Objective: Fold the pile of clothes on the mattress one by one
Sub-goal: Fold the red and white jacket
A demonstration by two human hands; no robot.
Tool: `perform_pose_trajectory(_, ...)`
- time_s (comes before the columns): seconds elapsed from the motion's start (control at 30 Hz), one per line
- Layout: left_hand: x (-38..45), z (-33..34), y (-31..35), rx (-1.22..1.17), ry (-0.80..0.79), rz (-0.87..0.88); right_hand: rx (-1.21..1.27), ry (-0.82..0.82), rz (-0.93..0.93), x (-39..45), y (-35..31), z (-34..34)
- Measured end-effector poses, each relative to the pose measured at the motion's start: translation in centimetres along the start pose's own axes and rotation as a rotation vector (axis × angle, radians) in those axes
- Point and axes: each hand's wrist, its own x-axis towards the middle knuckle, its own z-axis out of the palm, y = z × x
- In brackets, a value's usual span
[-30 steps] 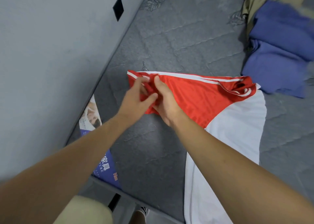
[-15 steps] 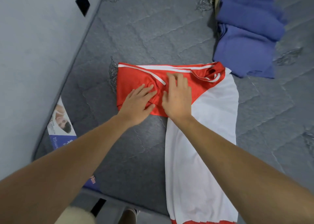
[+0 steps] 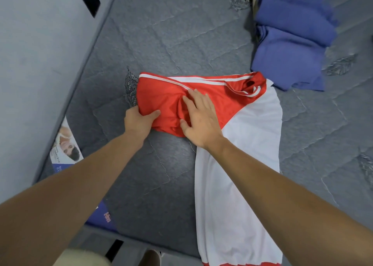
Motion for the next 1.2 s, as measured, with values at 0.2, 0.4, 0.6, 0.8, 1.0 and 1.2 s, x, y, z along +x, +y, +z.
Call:
perform_pose_trajectory(0.2,-4.4,1.9,4.2,0.154,-0.049,0.553,1.247,-0.139,0.538,-0.1,-2.3,-3.0)
perform_pose_trajectory(0.4,-9.6,7.2,5.5,0.239,-0.349,0.773,1.277,0.159,0.697,-1.7,-0.1,-6.5)
perform_pose_trajectory(0.6,-13.6,12.9,5.5,0.360,-0.453,1.018,0.892,0.458,0.682,-6.0,7.5,-9.4)
perform_pose_trajectory(0.8,-11.7,16.5,5.3,0.516,-0.356,1.112,0.318,0.391,0.735,-7.3,14.7,-9.8)
perform_pose_trajectory(1.0,-7.9,14.6,4.7,0.368,-0.087,0.548,0.415,0.319,0.780,-6.3,14.4,-7.7)
perform_pose_trajectory(1.2,-11.1,15.8,3.7,0.213,-0.322,0.604,0.806,0.363,0.750,-5.9,11.9,-6.7)
